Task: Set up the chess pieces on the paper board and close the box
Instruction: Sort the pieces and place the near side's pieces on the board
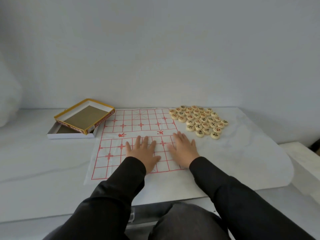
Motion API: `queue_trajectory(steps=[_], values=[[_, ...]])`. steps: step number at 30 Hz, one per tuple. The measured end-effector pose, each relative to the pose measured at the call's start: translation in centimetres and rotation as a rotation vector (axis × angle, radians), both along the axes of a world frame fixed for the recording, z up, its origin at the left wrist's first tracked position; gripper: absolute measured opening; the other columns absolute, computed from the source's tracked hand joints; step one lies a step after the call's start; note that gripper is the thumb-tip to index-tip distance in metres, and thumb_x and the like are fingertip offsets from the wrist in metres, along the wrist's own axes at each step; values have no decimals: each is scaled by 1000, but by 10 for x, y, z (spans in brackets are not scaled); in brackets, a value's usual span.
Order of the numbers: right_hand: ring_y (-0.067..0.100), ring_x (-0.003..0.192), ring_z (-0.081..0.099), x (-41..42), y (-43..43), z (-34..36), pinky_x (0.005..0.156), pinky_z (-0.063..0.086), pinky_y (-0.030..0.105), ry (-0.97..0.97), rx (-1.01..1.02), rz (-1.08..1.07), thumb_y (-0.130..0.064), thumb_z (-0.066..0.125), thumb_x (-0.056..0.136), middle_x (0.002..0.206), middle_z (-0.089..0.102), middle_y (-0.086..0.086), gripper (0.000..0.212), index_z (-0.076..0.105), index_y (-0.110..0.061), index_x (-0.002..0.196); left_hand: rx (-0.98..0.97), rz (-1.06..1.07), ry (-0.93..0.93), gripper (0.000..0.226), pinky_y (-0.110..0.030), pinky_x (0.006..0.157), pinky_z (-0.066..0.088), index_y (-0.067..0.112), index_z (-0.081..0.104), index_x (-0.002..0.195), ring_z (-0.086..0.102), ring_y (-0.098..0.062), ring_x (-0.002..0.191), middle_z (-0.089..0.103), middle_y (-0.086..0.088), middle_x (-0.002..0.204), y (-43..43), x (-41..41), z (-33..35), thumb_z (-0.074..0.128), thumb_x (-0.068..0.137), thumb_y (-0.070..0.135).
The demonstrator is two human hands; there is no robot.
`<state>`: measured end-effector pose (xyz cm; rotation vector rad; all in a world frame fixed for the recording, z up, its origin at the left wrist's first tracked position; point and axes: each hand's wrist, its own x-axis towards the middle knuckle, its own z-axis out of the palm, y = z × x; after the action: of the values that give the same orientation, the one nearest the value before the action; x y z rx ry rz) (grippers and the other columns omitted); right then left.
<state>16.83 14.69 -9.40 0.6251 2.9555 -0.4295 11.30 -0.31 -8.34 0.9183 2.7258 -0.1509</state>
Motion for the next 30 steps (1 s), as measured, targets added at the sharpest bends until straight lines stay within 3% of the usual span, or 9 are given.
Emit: queue_trajectory(steps=[4,7,11,16,20,22,25,27,30], values=[[24,143,18,-6,0,15,118,13,45,165,-355,-203,-34,35,98,157,17,8,56,22,-11,147,27,-1,5,69,-57,112,4,26,0,149,-10,-29,144,-8,-3,157,-1,5,10,26,93,59],[26,133,37,0,-4,18,109,30,35,328,-454,-321,-19,43,95,146,38,11,47,36,-6,140,102,14,-5,67,-56,113,5,25,1,149,-10,-29,144,-7,-3,157,0,16,15,25,94,56],[26,127,45,5,12,19,97,37,28,525,-512,-617,-7,43,93,139,48,12,43,45,-4,136,181,-8,19,66,-56,113,6,25,2,149,-9,-29,144,-6,-3,157,8,26,19,28,95,54],[31,110,57,5,25,11,77,39,25,554,-400,-755,-3,45,91,122,58,16,33,56,1,121,144,-4,18,69,-57,112,6,25,5,149,-9,-30,144,-6,-4,157,13,20,12,37,94,52],[33,106,58,-1,37,7,77,43,31,525,-365,-800,-5,48,89,122,56,18,35,51,1,123,120,-2,29,69,-56,113,6,24,4,149,-9,-31,143,-7,-4,157,7,13,15,38,94,49],[32,102,58,-4,38,6,78,45,33,526,-329,-772,-5,48,88,121,55,15,32,51,0,120,98,-13,41,69,-55,113,6,24,5,149,-10,-31,143,-7,-5,157,2,9,17,38,94,49],[24,85,53,-1,36,1,68,38,30,659,-147,-597,0,47,86,112,53,10,17,55,-3,101,98,-14,63,69,-56,112,6,24,6,149,-10,-30,143,-7,-5,157,0,1,22,38,94,50],[26,95,53,3,39,-4,71,41,31,689,4,-524,1,49,83,113,51,10,23,55,-5,104,119,-23,65,68,-56,112,6,25,7,149,-10,-30,144,-7,-4,157,0,0,24,39,94,51],[27,112,46,0,44,-7,92,38,35,680,122,-449,-1,52,80,117,53,11,34,53,-4,114,125,-6,53,69,-56,112,5,26,7,148,-10,-30,144,-7,-4,157,-6,0,24,39,93,52]])
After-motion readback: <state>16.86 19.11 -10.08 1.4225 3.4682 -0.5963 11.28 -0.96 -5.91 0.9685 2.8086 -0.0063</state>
